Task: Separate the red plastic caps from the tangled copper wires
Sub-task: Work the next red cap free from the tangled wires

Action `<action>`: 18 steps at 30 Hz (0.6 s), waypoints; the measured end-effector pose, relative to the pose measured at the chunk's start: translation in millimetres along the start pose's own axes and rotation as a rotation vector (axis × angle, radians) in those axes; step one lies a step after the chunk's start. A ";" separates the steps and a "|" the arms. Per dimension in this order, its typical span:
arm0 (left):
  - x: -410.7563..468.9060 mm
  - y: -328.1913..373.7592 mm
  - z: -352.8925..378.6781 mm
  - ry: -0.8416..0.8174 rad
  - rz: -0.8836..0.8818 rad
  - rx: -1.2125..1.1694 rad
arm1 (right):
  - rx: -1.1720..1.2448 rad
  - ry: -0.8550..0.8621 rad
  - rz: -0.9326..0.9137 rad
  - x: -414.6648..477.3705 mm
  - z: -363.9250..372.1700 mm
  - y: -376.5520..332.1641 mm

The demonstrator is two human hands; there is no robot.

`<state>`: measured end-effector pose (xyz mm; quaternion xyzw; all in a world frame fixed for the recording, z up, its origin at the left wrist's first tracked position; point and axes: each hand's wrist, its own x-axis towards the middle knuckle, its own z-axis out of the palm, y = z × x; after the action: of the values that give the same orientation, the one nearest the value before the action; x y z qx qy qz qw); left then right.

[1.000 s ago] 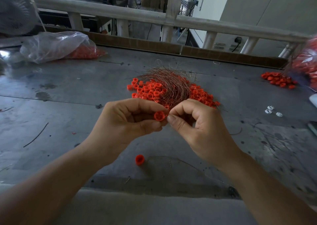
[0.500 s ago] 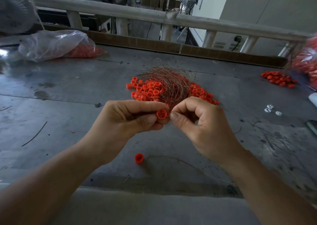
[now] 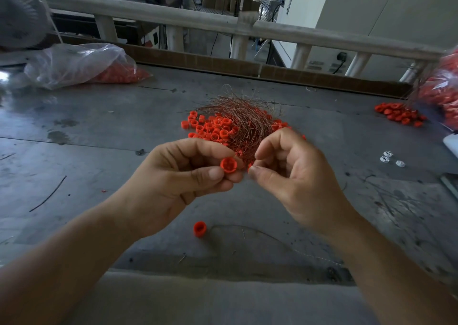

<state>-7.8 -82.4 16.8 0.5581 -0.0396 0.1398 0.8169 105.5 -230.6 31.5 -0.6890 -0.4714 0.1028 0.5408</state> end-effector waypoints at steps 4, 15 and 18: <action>-0.6 -1.7 -0.1 -0.058 -0.029 -0.057 | 0.031 -0.057 0.039 -1.0 4.8 2.0; -0.1 -2.2 1.4 -0.018 -0.148 -0.062 | -0.164 -0.040 0.202 11.5 -28.5 5.8; -0.2 -2.9 3.3 -0.006 -0.250 -0.011 | -0.386 0.116 0.250 17.6 -42.6 21.8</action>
<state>-6.9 -86.5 15.4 0.5546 0.0269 0.0351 0.8310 154.5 -244.2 36.4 -0.8375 -0.3613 0.0371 0.4082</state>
